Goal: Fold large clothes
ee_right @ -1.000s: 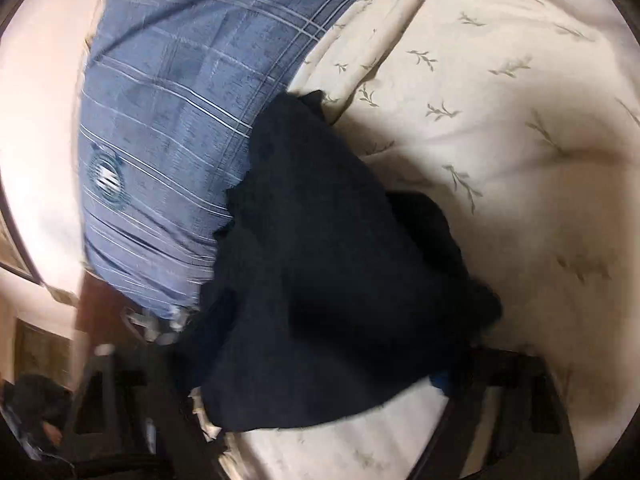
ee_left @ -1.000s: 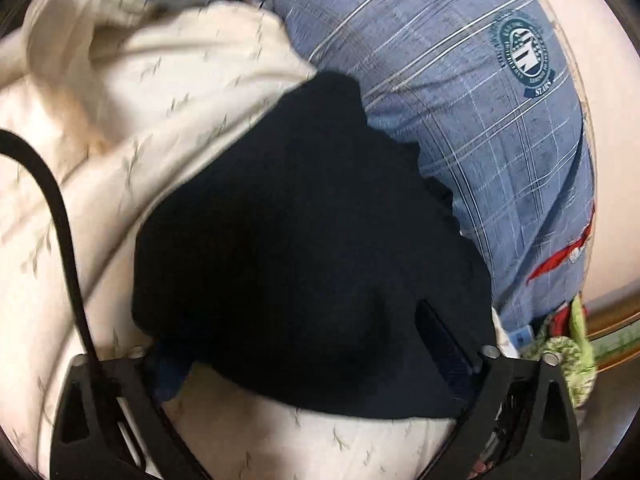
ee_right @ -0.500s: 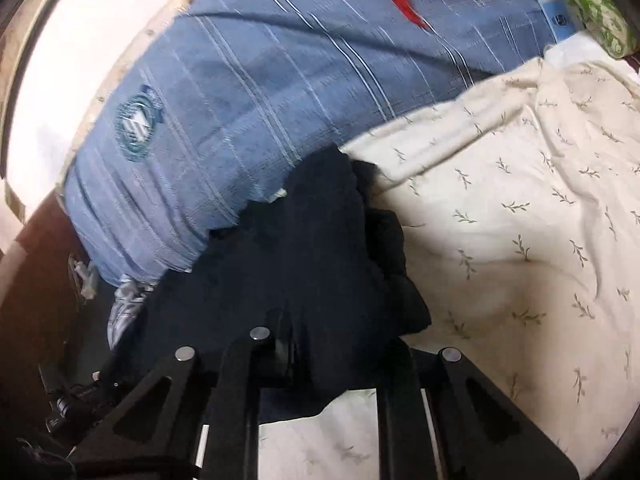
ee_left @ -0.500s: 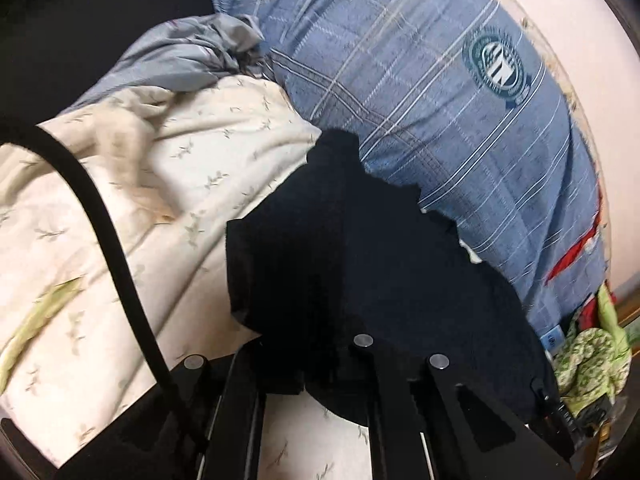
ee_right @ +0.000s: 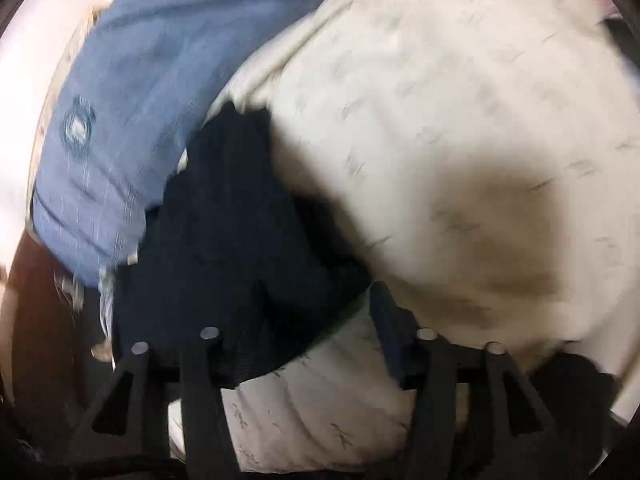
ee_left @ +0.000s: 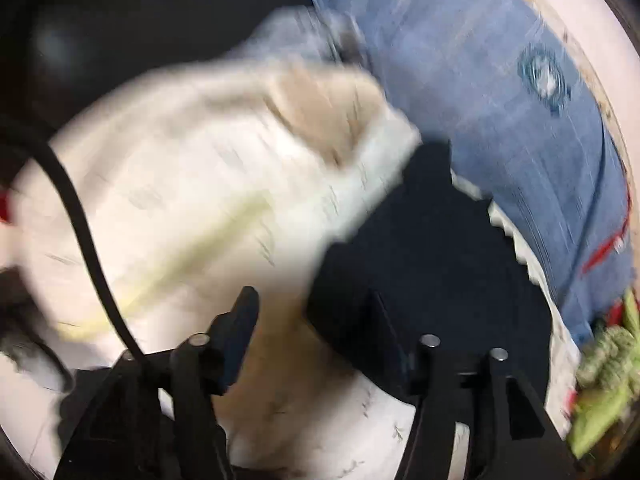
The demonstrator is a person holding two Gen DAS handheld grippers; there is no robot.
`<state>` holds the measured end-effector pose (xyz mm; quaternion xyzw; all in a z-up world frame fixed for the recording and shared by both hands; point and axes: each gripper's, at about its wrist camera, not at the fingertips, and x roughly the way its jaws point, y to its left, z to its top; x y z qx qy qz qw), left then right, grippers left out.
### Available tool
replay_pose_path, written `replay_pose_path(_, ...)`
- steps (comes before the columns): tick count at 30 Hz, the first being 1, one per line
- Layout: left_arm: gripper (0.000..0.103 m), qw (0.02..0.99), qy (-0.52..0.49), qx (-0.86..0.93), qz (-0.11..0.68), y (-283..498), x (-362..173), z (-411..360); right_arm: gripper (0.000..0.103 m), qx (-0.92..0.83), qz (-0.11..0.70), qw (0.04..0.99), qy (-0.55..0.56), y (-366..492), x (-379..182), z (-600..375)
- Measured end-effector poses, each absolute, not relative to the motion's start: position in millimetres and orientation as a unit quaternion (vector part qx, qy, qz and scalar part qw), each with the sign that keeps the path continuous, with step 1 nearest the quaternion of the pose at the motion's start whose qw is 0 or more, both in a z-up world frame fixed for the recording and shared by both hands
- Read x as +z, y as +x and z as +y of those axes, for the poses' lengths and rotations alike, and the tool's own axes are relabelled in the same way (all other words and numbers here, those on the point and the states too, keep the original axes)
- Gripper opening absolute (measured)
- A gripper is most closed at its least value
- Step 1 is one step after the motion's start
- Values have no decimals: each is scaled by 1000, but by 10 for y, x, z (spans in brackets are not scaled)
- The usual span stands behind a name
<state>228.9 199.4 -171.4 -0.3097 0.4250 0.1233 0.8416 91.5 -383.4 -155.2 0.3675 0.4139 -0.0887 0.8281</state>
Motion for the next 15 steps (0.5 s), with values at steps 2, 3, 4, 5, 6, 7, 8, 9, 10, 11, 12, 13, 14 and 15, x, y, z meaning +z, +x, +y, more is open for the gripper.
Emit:
replay_pose_path(2, 72, 864, -288, 124, 394, 2232, -1460, 1920, 55, -94, 387, 863, 311, 864, -1201, -3770)
replay_pose_path(3, 76, 871, -278, 101, 391, 2273, -1382, 1820, 55, -77, 377, 881, 275, 913, -1036, -3660)
replay_pose_path(4, 81, 876, -273, 71, 392, 2335, -1350, 1709, 55, -61, 376, 888, 256, 976, -954, -3556)
replay_pose_path(5, 83, 877, -270, 35, 396, 2413, -1355, 1586, 55, -36, 375, 893, 247, 1054, -907, -3443)
replay_pose_path(6, 83, 872, -267, 7, 409, 2516, -1398, 1443, 55, -9, 375, 893, 248, 1134, -902, -3332)
replay_pose_path(7, 83, 869, -261, -10, 421, 2605, -1454, 1334, 55, 14, 385, 887, 253, 1246, -954, -3221)
replay_pose_path(8, 83, 863, -255, -22, 436, 2704, -1539, 1230, 55, 27, 403, 879, 253, 1361, -1041, -3105)
replay_pose_path(9, 83, 854, -247, -21, 458, 2811, -1688, 1147, 55, 36, 420, 872, 248, 1467, -1166, -3009)
replay_pose_path(10, 83, 849, -244, -17, 468, 2847, -1784, 1123, 55, 37, 434, 867, 240, 1523, -1275, -2930)
replay_pose_path(11, 78, 843, -239, -7, 482, 2901, -1905, 1115, 55, 25, 453, 862, 226, 1589, -1420, -2893)
replay_pose_path(12, 75, 841, -227, 1, 491, 2945, -2027, 1128, 55, 15, 464, 858, 218, 1616, -1510, -2888)
replay_pose_path(13, 72, 843, -219, 5, 491, 2964, -2059, 1131, 53, 0, 476, 853, 214, 1652, -1667, -2939)
replay_pose_path(14, 69, 851, -202, 11, 485, 2977, -2051, 1140, 49, 1, 477, 851, 218, 1654, -1729, -2986)
replay_pose_path(15, 67, 857, -182, 22, 482, 2968, -2020, 1162, 44, -2, 473, 853, 220, 1644, -1749, -3050)
